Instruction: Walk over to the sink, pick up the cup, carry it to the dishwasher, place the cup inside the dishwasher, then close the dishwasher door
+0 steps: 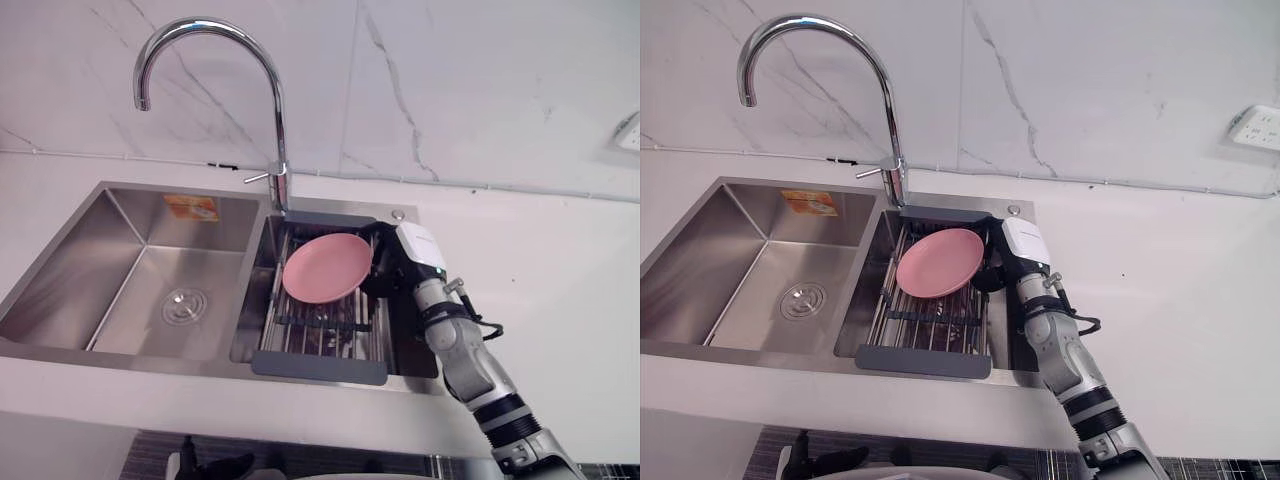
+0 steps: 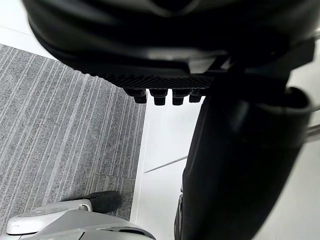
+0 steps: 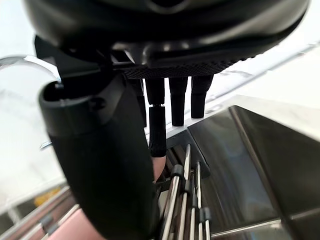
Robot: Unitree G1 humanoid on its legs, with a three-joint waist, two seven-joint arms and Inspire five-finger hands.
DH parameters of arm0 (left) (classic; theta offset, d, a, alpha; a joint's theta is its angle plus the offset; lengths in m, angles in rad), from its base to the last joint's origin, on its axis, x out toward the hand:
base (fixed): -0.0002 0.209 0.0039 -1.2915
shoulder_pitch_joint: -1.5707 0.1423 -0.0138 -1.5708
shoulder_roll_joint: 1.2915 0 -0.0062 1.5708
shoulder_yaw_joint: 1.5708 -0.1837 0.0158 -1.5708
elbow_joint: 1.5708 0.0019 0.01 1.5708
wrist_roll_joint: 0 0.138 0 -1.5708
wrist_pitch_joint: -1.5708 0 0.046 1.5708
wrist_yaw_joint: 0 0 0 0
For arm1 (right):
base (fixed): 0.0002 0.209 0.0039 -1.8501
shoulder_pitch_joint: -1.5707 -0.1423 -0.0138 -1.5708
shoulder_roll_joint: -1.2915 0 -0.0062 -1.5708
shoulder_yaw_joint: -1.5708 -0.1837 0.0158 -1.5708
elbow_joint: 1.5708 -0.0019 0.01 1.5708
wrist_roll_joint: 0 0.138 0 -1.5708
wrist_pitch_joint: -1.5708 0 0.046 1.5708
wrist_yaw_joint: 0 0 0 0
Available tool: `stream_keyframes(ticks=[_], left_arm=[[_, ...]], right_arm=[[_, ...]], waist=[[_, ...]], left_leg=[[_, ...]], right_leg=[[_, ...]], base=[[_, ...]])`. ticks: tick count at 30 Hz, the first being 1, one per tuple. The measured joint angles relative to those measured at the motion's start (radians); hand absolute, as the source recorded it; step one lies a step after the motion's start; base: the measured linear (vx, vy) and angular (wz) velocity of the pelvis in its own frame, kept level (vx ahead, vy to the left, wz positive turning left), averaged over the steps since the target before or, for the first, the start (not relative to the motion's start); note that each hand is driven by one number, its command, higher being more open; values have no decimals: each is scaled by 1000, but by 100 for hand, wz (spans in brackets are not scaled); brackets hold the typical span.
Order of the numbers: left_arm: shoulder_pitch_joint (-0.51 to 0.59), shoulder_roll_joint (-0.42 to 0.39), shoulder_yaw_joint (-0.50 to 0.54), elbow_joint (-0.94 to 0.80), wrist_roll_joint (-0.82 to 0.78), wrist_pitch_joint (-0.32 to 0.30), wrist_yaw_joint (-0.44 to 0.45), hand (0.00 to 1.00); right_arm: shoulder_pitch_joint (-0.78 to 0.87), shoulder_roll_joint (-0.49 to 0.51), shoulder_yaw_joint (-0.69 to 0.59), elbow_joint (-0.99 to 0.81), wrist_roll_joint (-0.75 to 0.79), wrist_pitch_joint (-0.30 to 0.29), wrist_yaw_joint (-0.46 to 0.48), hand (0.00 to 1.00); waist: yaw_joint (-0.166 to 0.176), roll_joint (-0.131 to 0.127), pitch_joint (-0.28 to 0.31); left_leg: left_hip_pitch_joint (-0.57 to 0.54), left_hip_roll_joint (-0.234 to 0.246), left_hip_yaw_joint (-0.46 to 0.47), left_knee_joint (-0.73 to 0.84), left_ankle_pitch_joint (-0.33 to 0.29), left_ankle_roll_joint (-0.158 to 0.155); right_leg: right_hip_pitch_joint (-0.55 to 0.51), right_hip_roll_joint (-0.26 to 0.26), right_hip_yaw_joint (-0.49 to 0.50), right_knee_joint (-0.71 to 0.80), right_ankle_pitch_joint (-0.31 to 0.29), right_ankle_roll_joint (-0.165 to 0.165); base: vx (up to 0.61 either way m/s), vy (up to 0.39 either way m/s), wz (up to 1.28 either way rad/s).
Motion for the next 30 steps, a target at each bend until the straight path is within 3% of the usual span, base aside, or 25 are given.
stream_keyframes(ticks=[4, 11, 16, 23, 30], left_arm=[[1, 2, 0, 0, -1, 1, 0, 100], [2, 7, 0, 2, -1, 1, -2, 100], [12, 24, 1, 5, -10, 1, -7, 100], [24, 35, 3, 9, -40, 1, -7, 100], [26, 27, 20, -2, -42, 4, -7, 100]], right_arm=[[43, -34, -13, -110, -32, -30, 45, 100], [129, -112, -47, -289, -117, -137, 169, 100], [171, -177, -59, -391, -118, -211, 317, 100], [189, -215, -100, -423, -122, -211, 410, 100], [189, -223, -143, -501, -138, -185, 389, 100]], waist=[[-1, -5, 1], [-5, -16, -5], [-10, -49, -22], [-18, -71, -36], [-23, -71, -36]], left_leg=[[0, 1, 4, 0, -3, 0], [2, 5, 10, 0, -4, -1], [1, 8, 15, 0, -5, -2], [-1, 8, 18, 0, -6, -2], [-1, 4, 18, 4, -6, -3]], right_leg=[[-2, 1, 4, 0, 0, -1], [-7, 5, 14, 0, 0, -1], [-10, 8, 19, 0, 0, -2], [-13, 8, 21, 0, -1, -4], [-13, 5, 19, 0, -2, -4]], base=[[0, 0, -2], [0, 0, -3], [0, 0, -1], [0, 0, 0], [0, 0, 0]])
